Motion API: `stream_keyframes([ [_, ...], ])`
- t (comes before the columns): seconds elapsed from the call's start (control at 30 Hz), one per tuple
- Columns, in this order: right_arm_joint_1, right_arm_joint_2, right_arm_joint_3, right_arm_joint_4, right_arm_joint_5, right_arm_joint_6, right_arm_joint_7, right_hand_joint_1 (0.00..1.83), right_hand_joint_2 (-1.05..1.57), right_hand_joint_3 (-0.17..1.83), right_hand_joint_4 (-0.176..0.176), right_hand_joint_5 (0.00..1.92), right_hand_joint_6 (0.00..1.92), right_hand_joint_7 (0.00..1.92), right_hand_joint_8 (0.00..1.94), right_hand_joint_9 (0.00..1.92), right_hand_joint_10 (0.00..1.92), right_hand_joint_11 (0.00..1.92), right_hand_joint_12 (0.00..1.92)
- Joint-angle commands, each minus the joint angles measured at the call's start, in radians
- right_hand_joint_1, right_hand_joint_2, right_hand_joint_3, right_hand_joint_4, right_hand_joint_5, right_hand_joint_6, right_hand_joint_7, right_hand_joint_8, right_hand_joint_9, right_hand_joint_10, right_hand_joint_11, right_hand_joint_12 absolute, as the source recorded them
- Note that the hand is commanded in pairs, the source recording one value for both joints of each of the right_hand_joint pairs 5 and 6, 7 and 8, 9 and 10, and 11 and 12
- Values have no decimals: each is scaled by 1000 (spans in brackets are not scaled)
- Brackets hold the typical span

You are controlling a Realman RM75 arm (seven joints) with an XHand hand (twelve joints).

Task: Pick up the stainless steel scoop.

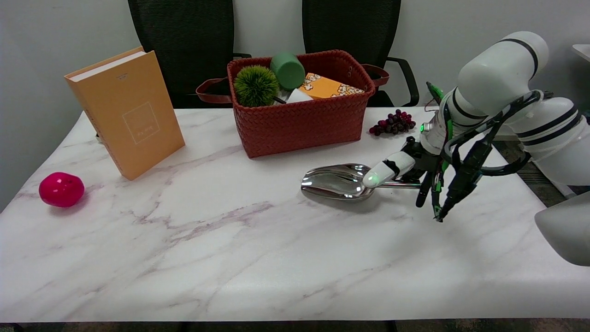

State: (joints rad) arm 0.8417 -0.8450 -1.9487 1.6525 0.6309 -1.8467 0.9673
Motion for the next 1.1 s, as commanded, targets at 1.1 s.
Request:
stream_keyframes([
  [1.1, 1, 35, 221, 50, -16, 145, -48, 914, -327, 170, 0, 18, 18, 264, 264, 0, 0, 932, 932],
])
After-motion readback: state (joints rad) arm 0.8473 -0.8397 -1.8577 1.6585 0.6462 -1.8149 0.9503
